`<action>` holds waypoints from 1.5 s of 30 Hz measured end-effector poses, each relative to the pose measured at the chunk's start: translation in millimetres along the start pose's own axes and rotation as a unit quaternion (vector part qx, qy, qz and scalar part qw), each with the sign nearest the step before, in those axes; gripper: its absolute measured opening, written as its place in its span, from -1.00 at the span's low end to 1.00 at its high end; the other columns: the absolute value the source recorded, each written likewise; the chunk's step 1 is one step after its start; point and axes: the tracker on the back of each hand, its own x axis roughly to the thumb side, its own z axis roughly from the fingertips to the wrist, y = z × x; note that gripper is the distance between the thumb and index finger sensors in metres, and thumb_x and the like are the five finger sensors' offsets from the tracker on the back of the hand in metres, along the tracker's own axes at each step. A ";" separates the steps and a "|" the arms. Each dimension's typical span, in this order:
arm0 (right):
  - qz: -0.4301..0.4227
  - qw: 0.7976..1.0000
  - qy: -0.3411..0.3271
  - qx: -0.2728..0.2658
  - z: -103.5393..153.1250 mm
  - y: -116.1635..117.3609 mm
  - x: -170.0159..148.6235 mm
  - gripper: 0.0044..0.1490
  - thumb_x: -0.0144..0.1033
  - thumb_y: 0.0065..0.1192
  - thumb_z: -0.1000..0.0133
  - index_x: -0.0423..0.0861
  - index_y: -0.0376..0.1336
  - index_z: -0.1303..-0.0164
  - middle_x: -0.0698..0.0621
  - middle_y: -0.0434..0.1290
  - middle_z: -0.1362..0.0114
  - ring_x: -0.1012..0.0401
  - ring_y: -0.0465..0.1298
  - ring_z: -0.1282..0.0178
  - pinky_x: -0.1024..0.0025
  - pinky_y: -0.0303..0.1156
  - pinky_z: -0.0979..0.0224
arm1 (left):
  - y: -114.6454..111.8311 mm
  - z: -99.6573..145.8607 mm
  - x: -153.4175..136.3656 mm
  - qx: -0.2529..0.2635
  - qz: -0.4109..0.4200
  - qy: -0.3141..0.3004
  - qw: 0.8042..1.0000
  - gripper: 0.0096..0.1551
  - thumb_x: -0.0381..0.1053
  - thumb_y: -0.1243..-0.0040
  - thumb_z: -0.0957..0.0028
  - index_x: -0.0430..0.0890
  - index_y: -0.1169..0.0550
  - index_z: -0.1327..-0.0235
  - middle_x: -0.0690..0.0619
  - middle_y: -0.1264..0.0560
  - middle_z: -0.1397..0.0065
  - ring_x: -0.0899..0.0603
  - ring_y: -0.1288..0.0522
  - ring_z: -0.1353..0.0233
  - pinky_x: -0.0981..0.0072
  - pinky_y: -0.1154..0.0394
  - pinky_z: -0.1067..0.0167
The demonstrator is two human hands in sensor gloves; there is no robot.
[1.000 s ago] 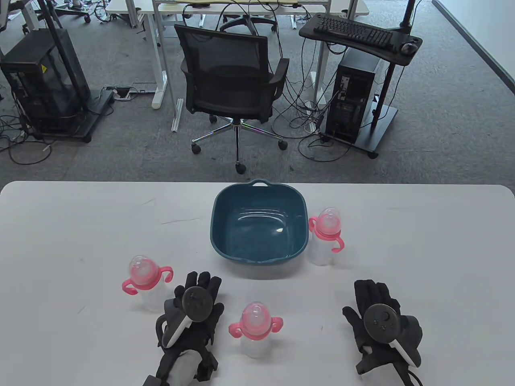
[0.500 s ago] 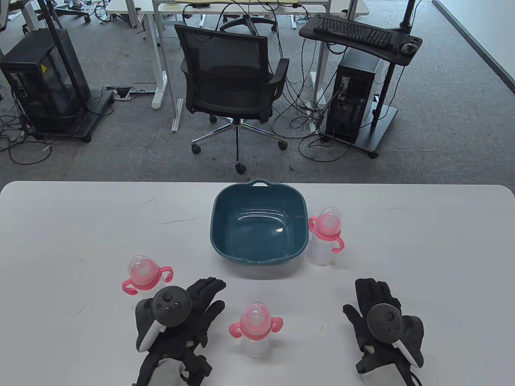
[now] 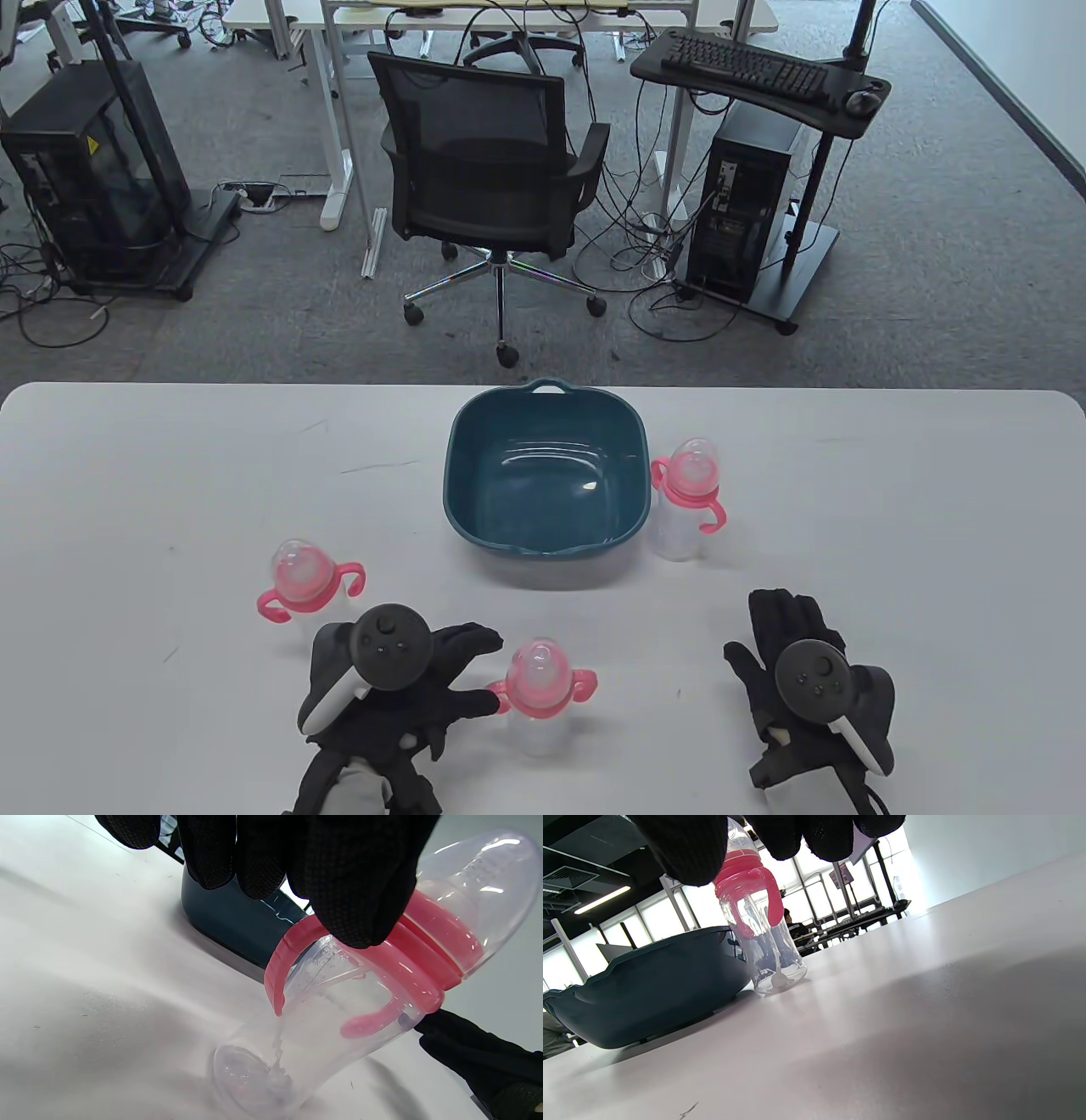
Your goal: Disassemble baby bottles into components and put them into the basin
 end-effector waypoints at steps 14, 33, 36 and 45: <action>-0.001 1.000 -0.002 0.003 -0.2 -0.4 0.5 -0.13 -0.08 0.24 -0.17 -0.13 0.04 -0.64 -0.22 0.10 -0.72 -0.21 -0.02 -0.69 -0.40 -0.06 -0.50 | -14.9 -10.1 3.4 0.045 -0.043 0.002 0.998 -0.50 0.13 -0.34 0.02 0.19 -0.56 -0.23 0.09 -0.51 -0.38 -0.20 -0.51 -0.45 -0.19 -0.26 -0.43; -0.178 0.973 -0.117 0.090 1.9 -6.3 38.1 0.12 -0.02 0.35 -0.13 -0.06 -0.18 -0.73 -0.17 -0.09 -0.80 -0.17 -0.15 -0.77 -0.42 -0.15 -0.54 | -5.9 -31.4 26.6 0.152 0.036 -0.058 0.986 -0.53 0.10 -0.35 0.05 0.21 -0.59 -0.17 0.11 -0.58 -0.22 -0.15 -0.61 -0.26 -0.11 -0.38 -0.33; -0.221 0.958 -0.139 0.115 -1.7 -6.1 45.5 0.22 0.04 0.38 -0.10 -0.06 -0.27 -0.73 -0.17 -0.14 -0.81 -0.17 -0.19 -0.77 -0.42 -0.17 -0.54 | -2.9 -41.3 37.6 0.150 0.058 -0.068 0.985 -0.53 0.10 -0.36 0.05 0.21 -0.59 -0.17 0.11 -0.58 -0.22 -0.15 -0.62 -0.26 -0.11 -0.38 -0.33; -0.286 0.933 -0.143 0.169 -24.5 -0.3 52.9 0.47 0.14 0.48 0.01 -0.09 -0.41 -0.70 -0.16 -0.22 -0.80 -0.19 -0.22 -0.77 -0.43 -0.20 -0.55 | -2.2 -76.3 68.1 0.121 0.143 -0.102 0.977 -0.53 0.11 -0.35 0.04 0.20 -0.58 -0.18 0.10 -0.58 -0.22 -0.15 -0.61 -0.26 -0.11 -0.38 -0.33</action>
